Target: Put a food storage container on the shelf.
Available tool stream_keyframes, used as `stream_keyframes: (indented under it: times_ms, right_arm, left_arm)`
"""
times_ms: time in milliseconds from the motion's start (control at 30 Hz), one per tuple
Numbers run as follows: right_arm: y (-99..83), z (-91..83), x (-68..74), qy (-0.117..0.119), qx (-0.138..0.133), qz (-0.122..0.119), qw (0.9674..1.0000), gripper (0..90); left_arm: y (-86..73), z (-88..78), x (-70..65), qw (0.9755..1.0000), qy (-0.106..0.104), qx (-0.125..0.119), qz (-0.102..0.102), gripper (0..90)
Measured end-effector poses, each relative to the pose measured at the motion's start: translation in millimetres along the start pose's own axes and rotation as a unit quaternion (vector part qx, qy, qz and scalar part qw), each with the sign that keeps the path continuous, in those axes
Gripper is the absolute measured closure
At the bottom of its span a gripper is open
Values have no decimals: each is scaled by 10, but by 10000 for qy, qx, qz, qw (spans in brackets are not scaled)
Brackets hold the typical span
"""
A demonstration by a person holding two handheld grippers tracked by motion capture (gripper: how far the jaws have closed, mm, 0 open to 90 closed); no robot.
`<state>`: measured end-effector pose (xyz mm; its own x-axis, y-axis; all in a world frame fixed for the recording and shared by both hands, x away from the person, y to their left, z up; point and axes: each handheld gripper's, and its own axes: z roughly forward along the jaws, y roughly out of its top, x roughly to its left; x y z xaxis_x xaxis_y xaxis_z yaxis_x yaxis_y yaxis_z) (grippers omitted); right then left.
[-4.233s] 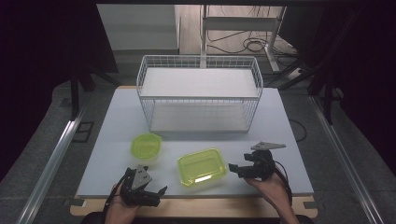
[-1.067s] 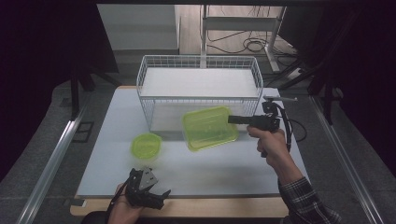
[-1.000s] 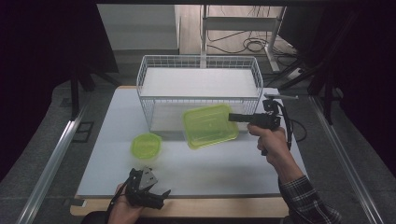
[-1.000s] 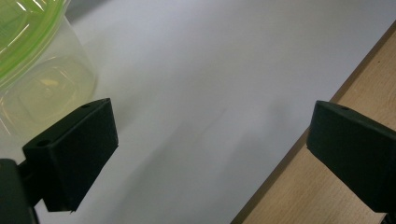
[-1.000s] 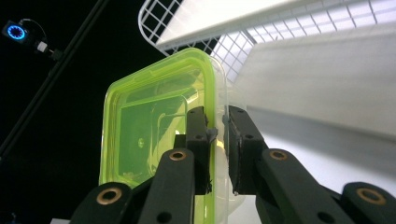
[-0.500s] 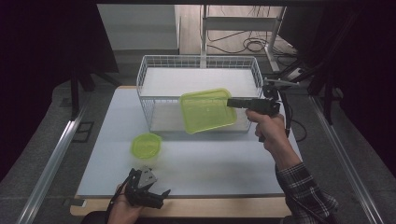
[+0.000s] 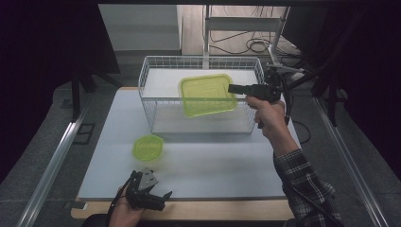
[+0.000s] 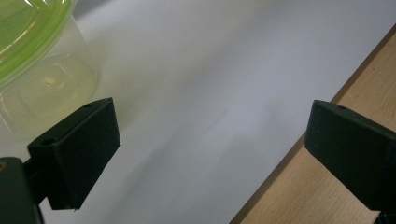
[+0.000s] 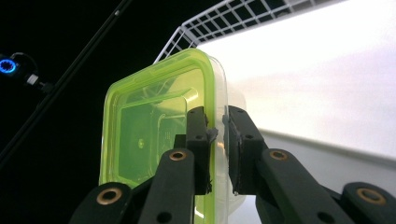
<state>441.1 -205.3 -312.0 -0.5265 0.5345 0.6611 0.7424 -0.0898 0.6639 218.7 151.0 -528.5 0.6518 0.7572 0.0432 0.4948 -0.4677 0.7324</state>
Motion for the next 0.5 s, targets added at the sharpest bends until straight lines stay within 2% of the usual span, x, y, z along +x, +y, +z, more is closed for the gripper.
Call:
stream_keyframes:
  times_ms: [500]
  right_arm:
    - [285, 193, -74, -462, -283, 88, 9985, 798]
  left_arm:
    - [0, -20, 17, 9999, 26, -122, -34, 35]
